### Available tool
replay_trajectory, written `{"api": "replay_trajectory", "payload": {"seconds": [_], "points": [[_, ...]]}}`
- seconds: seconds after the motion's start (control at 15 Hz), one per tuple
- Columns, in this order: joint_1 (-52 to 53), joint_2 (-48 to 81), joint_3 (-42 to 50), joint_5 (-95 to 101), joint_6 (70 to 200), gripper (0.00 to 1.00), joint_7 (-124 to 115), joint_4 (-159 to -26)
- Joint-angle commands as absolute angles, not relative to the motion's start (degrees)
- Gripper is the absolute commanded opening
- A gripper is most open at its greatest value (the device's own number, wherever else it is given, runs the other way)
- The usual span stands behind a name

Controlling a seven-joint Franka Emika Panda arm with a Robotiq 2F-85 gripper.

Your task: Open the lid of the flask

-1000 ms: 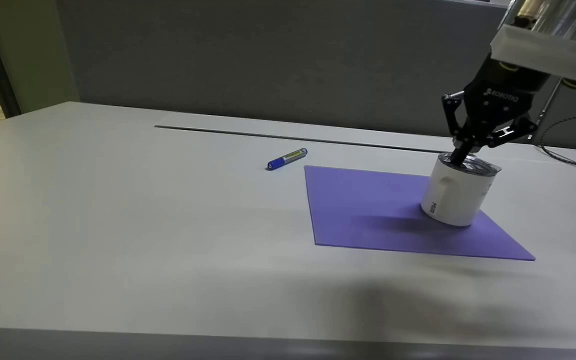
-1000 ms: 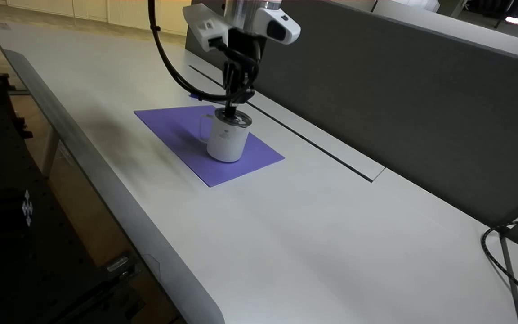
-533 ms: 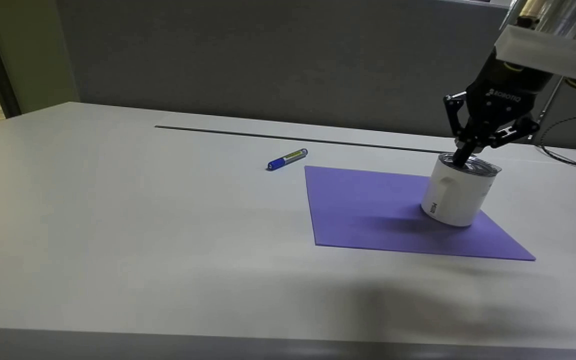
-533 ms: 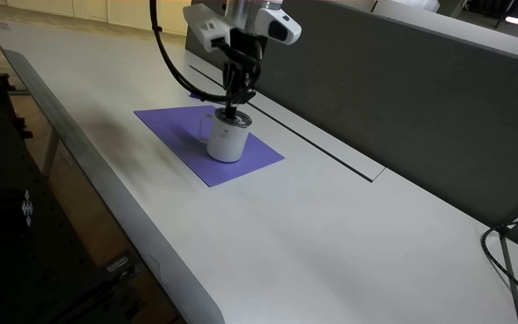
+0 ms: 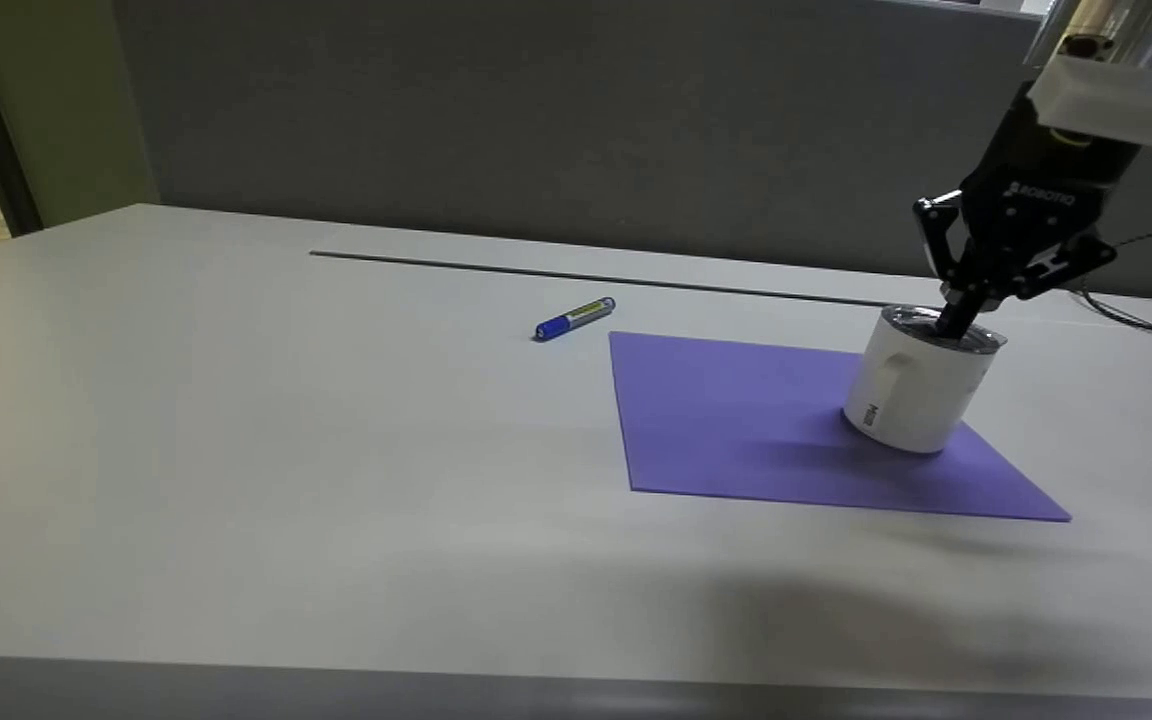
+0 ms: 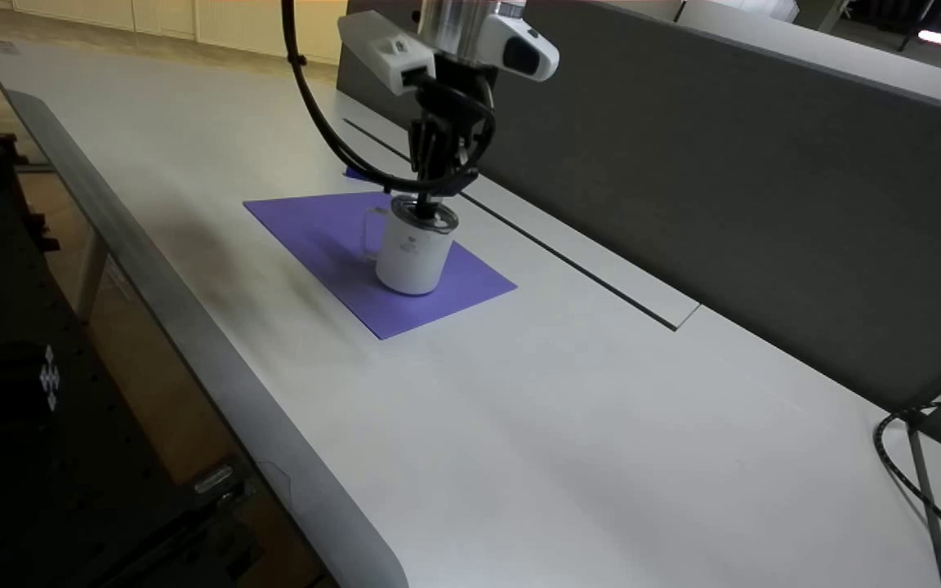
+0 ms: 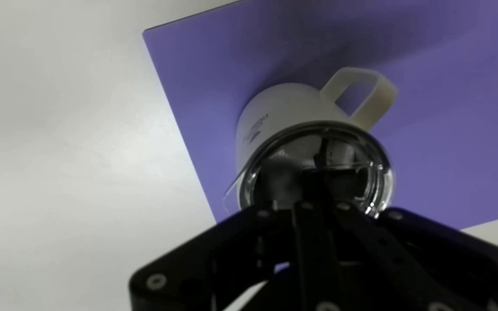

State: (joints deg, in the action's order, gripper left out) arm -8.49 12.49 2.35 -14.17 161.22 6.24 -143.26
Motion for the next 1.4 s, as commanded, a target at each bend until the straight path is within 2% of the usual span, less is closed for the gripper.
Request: {"api": "replay_trajectory", "payload": {"seconds": [0.0,0.4,0.6,0.67,0.8,1.07,1.33], "points": [[-8.7,12.9,2.8,-13.5,160.6,0.0,4.9,-143.1],[-9.4,7.3,1.0,-17.7,157.2,0.0,6.5,-141.4],[-8.0,4.0,3.0,-13.4,151.6,0.0,4.3,-140.2],[-7.7,3.2,3.7,-10.6,148.4,0.26,3.0,-139.6],[-7.7,2.0,4.4,-7.8,141.6,0.33,2.6,-137.7],[-7.7,0.9,5.1,-5.2,133.4,0.6,2.4,-135.0],[-7.6,0.8,5.3,-1.1,131.5,0.87,0.1,-133.2]]}}
